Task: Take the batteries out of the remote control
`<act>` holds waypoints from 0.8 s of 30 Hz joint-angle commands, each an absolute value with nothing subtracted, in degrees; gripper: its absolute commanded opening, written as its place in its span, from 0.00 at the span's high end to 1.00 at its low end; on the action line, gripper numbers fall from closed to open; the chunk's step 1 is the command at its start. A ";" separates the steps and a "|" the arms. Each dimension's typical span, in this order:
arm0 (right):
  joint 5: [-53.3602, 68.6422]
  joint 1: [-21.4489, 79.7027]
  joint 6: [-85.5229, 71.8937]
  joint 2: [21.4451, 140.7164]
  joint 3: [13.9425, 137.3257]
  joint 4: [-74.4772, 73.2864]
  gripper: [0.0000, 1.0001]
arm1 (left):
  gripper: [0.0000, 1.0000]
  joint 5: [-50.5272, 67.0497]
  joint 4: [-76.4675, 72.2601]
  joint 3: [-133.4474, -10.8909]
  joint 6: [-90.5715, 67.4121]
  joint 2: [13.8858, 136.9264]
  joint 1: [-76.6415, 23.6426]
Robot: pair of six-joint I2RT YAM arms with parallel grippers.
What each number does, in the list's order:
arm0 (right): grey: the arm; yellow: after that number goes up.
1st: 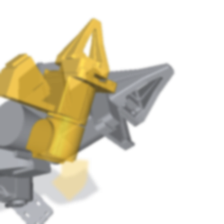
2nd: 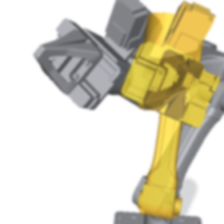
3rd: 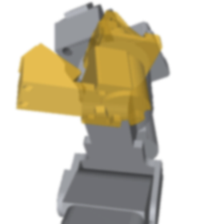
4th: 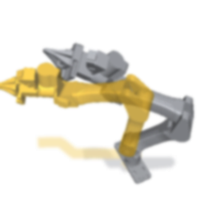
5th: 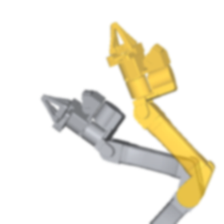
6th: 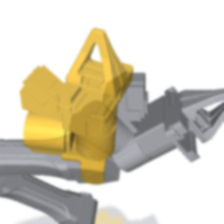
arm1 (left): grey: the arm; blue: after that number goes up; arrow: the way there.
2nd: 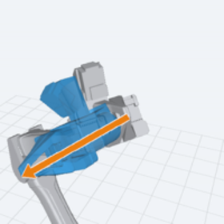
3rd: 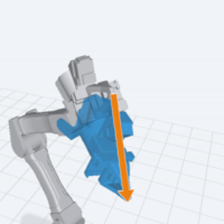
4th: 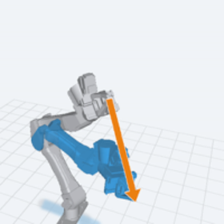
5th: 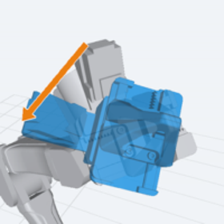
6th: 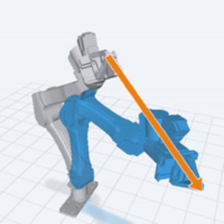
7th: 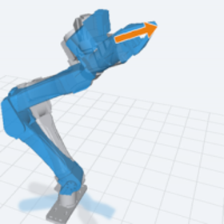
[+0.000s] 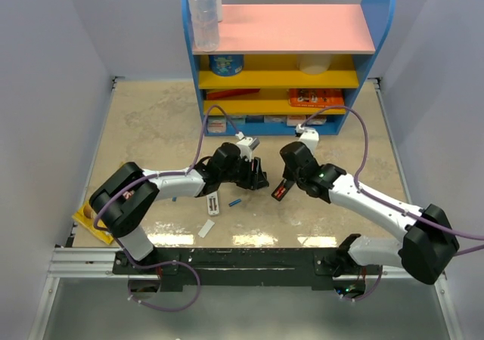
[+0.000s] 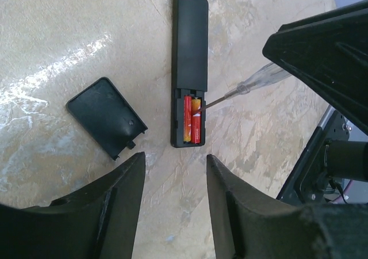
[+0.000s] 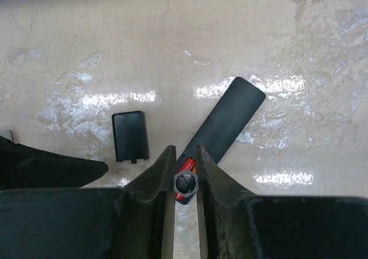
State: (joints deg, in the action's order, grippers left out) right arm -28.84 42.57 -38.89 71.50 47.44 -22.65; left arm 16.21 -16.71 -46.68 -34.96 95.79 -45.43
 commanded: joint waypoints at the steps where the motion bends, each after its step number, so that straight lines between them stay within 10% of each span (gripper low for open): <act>1: -25.22 42.98 -43.67 69.54 40.18 -28.21 1.00 | 0.50 14.86 -19.43 -47.28 -35.77 96.50 -45.35; 24: -23.20 42.89 -52.91 48.96 25.75 -20.39 1.00 | 0.66 21.18 -22.06 -50.97 -35.95 105.47 -46.05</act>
